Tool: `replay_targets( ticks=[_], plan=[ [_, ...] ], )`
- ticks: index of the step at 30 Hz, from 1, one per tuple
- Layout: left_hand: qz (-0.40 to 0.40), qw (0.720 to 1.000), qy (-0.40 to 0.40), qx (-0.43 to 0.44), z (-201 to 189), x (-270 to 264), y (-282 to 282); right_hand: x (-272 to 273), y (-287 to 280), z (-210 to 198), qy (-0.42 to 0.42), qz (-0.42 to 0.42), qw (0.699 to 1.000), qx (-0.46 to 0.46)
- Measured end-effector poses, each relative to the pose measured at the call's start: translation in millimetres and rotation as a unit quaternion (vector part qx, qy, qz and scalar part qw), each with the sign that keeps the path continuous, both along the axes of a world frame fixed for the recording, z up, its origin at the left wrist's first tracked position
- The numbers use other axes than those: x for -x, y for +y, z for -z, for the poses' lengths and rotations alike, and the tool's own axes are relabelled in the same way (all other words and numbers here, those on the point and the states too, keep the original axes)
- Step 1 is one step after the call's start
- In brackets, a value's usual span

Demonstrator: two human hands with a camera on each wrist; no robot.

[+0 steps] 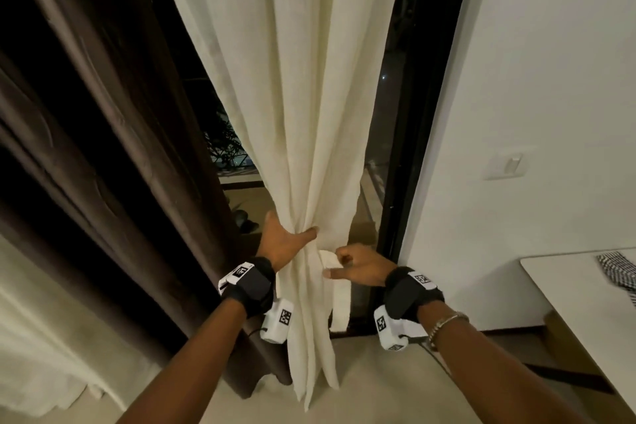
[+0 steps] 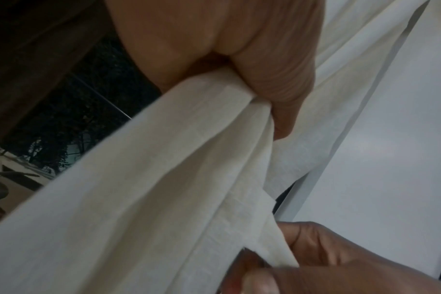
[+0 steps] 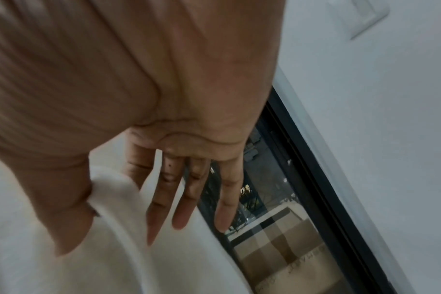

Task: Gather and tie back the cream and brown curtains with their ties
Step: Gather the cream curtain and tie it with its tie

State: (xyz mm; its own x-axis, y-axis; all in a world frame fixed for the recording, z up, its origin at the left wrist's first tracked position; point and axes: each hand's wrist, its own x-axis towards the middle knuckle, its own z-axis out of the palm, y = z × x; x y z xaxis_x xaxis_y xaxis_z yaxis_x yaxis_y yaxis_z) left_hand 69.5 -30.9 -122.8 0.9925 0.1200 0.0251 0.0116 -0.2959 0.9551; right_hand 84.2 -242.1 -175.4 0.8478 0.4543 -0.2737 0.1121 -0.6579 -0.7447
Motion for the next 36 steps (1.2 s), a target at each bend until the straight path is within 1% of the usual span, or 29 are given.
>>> replay_targets(
  ticks=[3, 5, 7, 8, 9, 10, 12, 14, 15, 17, 18, 19, 21, 24, 25, 26, 27, 28, 29, 30, 31, 32, 33, 34, 35, 36],
  plan=[
    [0.022, 0.999, 0.038, 0.024, -5, 4, 1, -12, -26, -19, -0.030, -0.013, 0.994, 0.109],
    [0.043, 0.997, 0.054, 0.037, -3, 6, 0, -22, -40, -32, -0.081, 0.007, 0.981, 0.175],
    [0.054, 0.995, 0.066, 0.051, -1, 12, -4, -30, -44, -46, -0.155, 0.045, 0.952, 0.260],
    [0.061, 0.993, 0.077, 0.061, 1, 15, -5, -31, -43, -54, -0.191, 0.080, 0.935, 0.288],
    [0.070, 0.992, 0.086, 0.066, 5, 18, -6, -31, -39, -62, -0.222, 0.123, 0.923, 0.291],
    [0.081, 0.990, 0.089, 0.068, 6, 20, -7, -32, -33, -67, -0.245, 0.160, 0.920, 0.261],
    [0.105, 0.988, 0.089, 0.064, 8, 23, -7, -30, -16, -74, -0.276, 0.226, 0.923, 0.143],
    [0.123, 0.986, 0.091, 0.063, 7, 23, -5, -29, 3, -70, -0.236, 0.244, 0.941, 0.002],
    [0.128, 0.986, 0.088, 0.059, 6, 23, -4, -28, 14, -67, -0.177, 0.248, 0.951, -0.056],
    [0.131, 0.988, 0.077, 0.035, 6, 22, 1, -20, 36, -66, -0.037, 0.244, 0.957, -0.154],
    [0.125, 0.989, 0.070, 0.019, 7, 21, 4, -14, 45, -68, 0.028, 0.226, 0.957, -0.182],
    [0.115, 0.991, 0.063, -0.002, 8, 20, 7, -11, 52, -69, 0.077, 0.206, 0.957, -0.189],
    [0.086, 0.993, 0.045, -0.066, 12, 20, 13, -5, 57, -72, 0.134, 0.191, 0.946, -0.224],
    [0.029, 0.981, 0.018, -0.191, 16, 24, 19, 5, 56, -76, 0.206, 0.165, 0.913, -0.311],
    [0.028, 0.977, 0.013, -0.213, 17, 25, 21, 4, 56, -72, 0.227, 0.172, 0.902, -0.326],
    [0.037, 0.976, 0.012, -0.214, 17, 24, 22, 4, 55, -70, 0.228, 0.181, 0.900, -0.323],
    [0.051, 0.980, 0.011, -0.193, 17, 23, 24, 2, 56, -66, 0.214, 0.199, 0.903, -0.315],
    [0.063, 0.985, 0.009, -0.159, 17, 23, 24, -1, 54, -62, 0.193, 0.199, 0.914, -0.295],
    [0.065, 0.990, -0.004, -0.127, 17, 23, 23, -5, 53, -58, 0.156, 0.181, 0.937, -0.254],
    [0.057, 0.993, -0.021, -0.106, 18, 22, 21, -8, 52, -56, 0.108, 0.154, 0.961, -0.201],
    [0.046, 0.993, -0.036, -0.102, 17, 21, 17, -11, 50, -53, 0.048, 0.127, 0.980, -0.149],
    [0.035, 0.993, -0.053, -0.101, 16, 20, 14, -14, 47, -50, -0.004, 0.108, 0.988, -0.110],
    [0.024, 0.993, -0.063, -0.101, 17, 18, 11, -16, 44, -49, -0.061, 0.106, 0.989, -0.080],
    [0.012, 0.993, -0.068, -0.096, 18, 16, 9, -20, 40, -46, -0.133, 0.111, 0.984, -0.042],
    [0.001, 0.993, -0.065, -0.097, 20, 14, 9, -24, 35, -44, -0.216, 0.119, 0.969, -0.003],
    [-0.007, 0.993, -0.059, -0.103, 22, 11, 9, -28, 26, -44, -0.281, 0.116, 0.951, 0.055]
  ],
)
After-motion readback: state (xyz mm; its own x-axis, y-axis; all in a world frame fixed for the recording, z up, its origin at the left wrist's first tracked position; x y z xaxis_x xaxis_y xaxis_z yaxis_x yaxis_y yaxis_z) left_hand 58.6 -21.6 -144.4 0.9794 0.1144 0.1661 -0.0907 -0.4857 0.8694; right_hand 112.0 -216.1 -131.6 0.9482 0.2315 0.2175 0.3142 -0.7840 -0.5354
